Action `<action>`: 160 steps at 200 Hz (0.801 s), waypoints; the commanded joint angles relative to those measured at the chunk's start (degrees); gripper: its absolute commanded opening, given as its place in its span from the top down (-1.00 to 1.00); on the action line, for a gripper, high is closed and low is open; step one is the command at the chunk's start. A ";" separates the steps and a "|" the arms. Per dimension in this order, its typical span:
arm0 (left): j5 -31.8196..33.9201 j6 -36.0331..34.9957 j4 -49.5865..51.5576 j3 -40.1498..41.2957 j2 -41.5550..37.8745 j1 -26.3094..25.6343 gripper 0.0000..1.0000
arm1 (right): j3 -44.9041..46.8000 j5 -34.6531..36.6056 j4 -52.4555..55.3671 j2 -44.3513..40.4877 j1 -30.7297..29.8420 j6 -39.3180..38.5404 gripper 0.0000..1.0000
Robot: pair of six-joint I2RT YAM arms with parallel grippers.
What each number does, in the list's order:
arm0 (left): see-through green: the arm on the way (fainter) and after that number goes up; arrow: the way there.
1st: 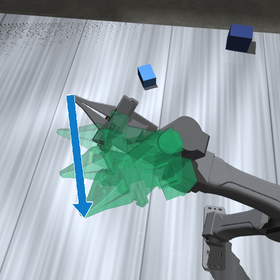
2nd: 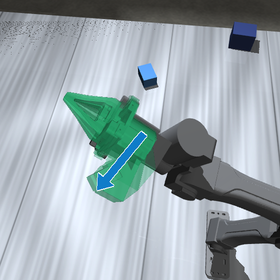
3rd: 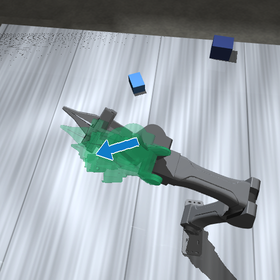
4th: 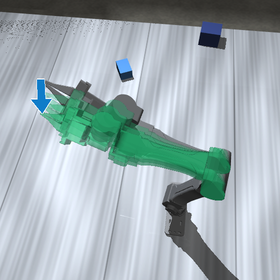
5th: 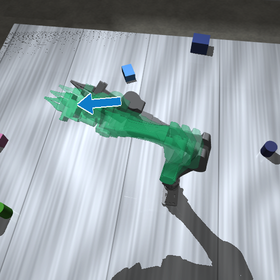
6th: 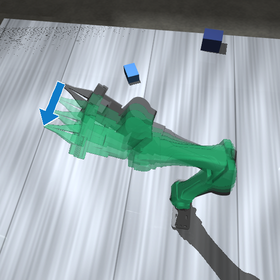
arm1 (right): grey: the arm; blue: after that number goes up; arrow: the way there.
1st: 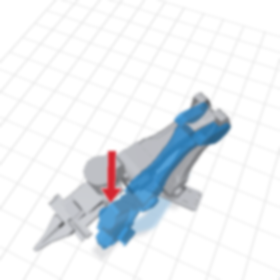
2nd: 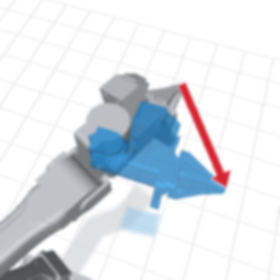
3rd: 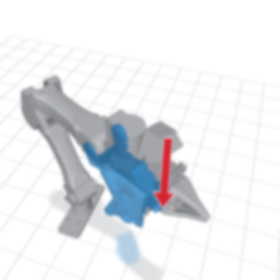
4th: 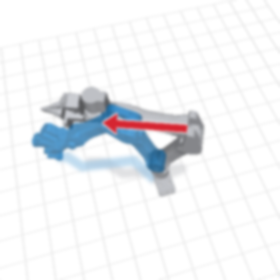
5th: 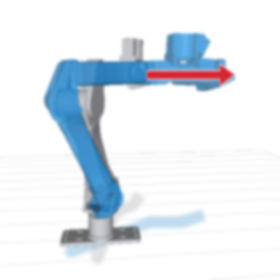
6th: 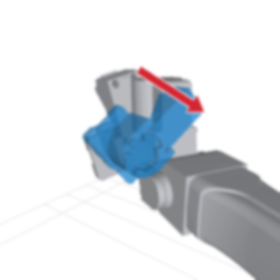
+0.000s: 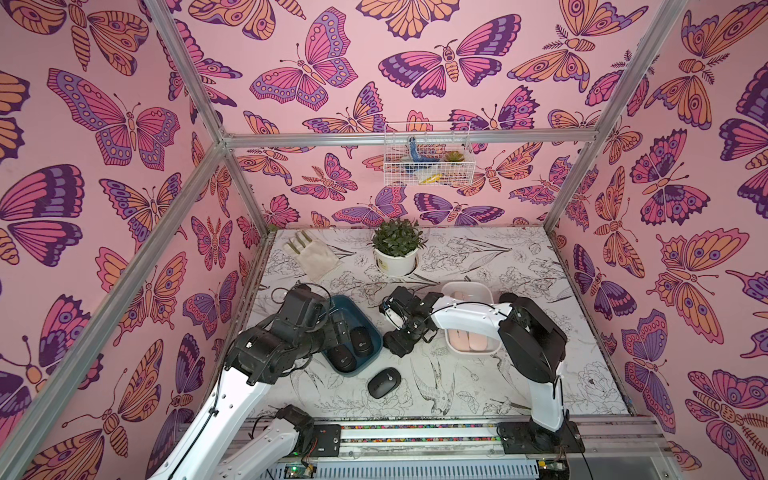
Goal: Place the mice by color into the storage box
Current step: Pick up the mouse from the center of the board.
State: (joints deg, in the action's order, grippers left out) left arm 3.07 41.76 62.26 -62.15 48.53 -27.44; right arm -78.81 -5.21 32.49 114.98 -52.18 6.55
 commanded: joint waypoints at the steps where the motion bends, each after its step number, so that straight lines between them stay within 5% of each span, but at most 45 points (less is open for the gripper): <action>1: 1.67 -1.50 1.81 -1.00 -0.39 -0.16 -0.86 | 0.24 2.91 1.32 1.63 -0.50 0.03 -0.48; 27: 1.79 -1.76 1.73 -1.44 -0.45 -0.07 -0.86 | 2.54 4.45 -0.88 -0.56 -0.86 1.38 -0.41; 67: 1.85 -1.94 1.68 -2.27 -0.66 0.35 -0.87 | 4.85 7.15 -2.31 -5.45 -0.83 4.59 -0.03; 106: 1.06 -1.77 0.77 -1.85 -0.62 1.31 -0.90 | 4.18 9.15 -1.08 -11.92 -0.83 8.16 0.00; 160: -1.74 0.15 -2.61 0.78 -2.08 6.63 -0.94 | -2.42 -2.97 -4.19 -12.58 -1.53 10.98 0.01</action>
State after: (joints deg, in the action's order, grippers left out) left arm 2.57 41.17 61.54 -62.65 47.94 -22.72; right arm -76.95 -1.37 30.57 101.21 -52.71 14.94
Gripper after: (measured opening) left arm 0.970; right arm 0.617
